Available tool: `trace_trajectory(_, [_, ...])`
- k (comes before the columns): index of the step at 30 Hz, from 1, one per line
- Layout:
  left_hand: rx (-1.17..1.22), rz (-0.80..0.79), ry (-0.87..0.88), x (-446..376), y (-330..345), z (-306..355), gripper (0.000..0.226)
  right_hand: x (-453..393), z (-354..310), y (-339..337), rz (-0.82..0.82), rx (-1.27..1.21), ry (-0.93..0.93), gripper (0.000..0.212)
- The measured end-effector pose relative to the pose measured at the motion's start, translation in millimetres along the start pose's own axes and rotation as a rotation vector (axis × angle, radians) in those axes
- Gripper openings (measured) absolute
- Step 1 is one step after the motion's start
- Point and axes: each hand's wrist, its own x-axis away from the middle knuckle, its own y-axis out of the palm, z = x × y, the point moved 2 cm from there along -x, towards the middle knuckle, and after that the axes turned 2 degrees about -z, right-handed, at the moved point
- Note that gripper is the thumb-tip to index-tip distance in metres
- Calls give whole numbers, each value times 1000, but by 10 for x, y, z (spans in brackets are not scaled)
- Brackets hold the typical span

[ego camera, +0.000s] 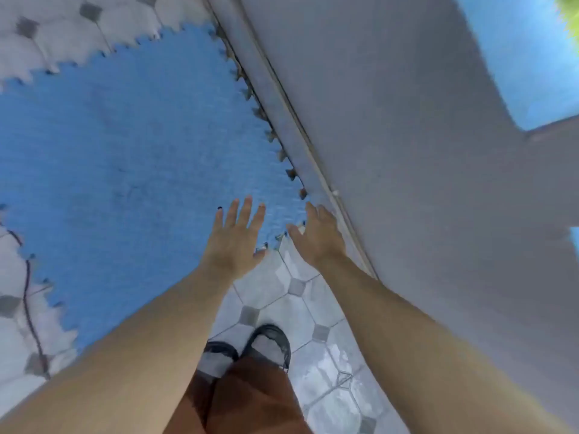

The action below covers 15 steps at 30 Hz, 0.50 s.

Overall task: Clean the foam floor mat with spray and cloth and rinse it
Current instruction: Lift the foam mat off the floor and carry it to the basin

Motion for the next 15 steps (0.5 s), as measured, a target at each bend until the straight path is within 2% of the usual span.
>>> trace_trajectory(7, [-42,29,-34,-475,950,-262,107,-729,365,711,39,-187,147,75])
trace_trajectory(9, [-36,80,-16,-504,1075,-327,115,-772,372,791,111,-300,149,75])
trace_trajectory(12, [-63,62,0,-484,1168,-344,135,-777,333,801,247,-468,167,65])
trace_trajectory(15, [-109,41,-23,-420,1179,-361,142,-774,329,721,274,-561,162,63])
